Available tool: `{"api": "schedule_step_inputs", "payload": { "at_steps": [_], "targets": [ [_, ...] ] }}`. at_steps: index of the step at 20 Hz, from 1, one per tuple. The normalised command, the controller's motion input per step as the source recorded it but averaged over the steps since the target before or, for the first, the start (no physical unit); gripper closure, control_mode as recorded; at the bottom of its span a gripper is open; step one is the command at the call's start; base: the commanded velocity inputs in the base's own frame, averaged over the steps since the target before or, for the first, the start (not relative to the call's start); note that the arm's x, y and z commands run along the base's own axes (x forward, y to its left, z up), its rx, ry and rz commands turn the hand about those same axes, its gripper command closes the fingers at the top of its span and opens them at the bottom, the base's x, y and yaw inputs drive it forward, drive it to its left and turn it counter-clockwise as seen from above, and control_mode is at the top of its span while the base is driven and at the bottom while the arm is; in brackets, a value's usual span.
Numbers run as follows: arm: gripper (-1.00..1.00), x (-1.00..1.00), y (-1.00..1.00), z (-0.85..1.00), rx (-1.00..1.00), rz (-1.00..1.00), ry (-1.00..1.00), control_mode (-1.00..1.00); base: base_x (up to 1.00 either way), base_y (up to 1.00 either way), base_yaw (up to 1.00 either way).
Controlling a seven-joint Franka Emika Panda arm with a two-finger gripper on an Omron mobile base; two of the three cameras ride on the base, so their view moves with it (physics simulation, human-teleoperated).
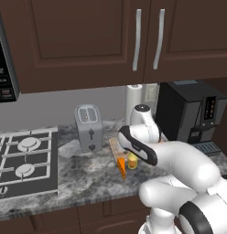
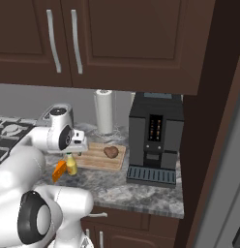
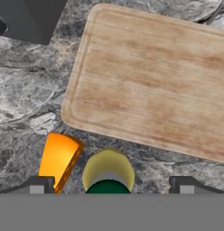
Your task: Retrieve the reheated potato from the microwave, then place the potato, cheese, and condiment on the cutting board.
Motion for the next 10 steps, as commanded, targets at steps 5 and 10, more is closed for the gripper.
{"api": "schedule_step_inputs", "payload": {
  "at_steps": [5,10],
  "targets": [
    [-1.0,0.0,0.03,0.0,0.0,0.01,0.02,-1.0,0.0,0.0,0.0],
    [1.0,-0.01,0.13,-0.01,0.0,0.0,0.01,-1.0,0.0,0.0,0.0]
  ]
}}
